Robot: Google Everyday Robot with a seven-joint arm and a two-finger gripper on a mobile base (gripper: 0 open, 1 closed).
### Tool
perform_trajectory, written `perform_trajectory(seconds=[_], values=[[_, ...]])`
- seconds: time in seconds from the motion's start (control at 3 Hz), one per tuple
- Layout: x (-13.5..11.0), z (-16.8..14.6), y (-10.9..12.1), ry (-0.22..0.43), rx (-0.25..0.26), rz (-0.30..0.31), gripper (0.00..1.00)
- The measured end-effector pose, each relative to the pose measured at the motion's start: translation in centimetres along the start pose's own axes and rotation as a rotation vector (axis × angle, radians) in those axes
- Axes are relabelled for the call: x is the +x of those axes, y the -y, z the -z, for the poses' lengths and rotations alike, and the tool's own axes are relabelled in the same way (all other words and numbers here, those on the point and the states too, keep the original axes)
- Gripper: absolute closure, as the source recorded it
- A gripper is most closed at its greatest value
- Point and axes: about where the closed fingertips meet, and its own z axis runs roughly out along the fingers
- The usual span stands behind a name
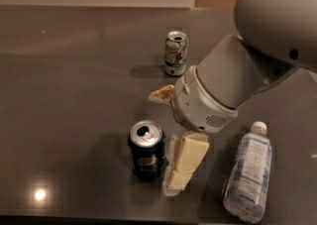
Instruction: Move pepsi can near 7up can
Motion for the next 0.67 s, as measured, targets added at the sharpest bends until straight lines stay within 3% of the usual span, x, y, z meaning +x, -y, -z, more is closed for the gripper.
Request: perform_trajectory(seconds=[0.33,0.67], values=[[-1.13,-0.62,-0.60,0.027,-0.018,0.013,0.00],[-1.81,-1.20,-0.77,0.046,-0.023,0.019,0.19]])
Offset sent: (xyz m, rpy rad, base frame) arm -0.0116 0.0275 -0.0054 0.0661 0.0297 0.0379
